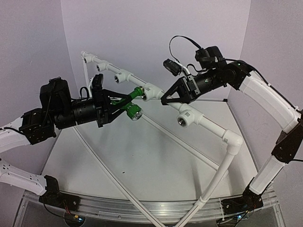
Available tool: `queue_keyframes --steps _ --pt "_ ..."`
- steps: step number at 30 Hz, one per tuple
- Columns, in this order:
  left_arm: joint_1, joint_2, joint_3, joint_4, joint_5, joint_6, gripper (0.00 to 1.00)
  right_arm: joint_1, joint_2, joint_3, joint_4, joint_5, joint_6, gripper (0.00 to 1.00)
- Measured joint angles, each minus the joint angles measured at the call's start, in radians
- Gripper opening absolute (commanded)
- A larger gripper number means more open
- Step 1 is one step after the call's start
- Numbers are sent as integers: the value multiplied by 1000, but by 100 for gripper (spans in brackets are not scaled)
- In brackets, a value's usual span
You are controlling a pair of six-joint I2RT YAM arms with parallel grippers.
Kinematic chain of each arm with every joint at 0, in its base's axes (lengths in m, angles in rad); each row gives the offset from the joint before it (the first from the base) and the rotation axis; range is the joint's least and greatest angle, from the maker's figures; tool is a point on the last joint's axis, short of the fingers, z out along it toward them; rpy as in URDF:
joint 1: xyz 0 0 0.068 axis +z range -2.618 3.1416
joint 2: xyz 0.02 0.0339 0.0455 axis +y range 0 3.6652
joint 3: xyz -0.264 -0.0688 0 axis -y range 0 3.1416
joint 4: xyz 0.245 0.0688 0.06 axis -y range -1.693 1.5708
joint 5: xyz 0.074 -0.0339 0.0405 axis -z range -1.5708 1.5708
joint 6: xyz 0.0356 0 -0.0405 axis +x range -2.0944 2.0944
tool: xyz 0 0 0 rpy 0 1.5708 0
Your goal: Install the water faucets
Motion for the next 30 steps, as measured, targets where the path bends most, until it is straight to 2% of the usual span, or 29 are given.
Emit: queue_keyframes --steps 4,9,18,30 --pt "0 1 4 -11 6 -19 0 0 0 0 -5 1 30 42" --pt "-2 -14 4 -45 6 -42 0 -1 0 9 -23 11 105 28" --pt "-10 -28 4 -74 6 -129 0 0 0 11 -26 16 119 15" --pt "-17 -21 -3 -9 4 -295 0 0 0 11 -27 16 138 0"
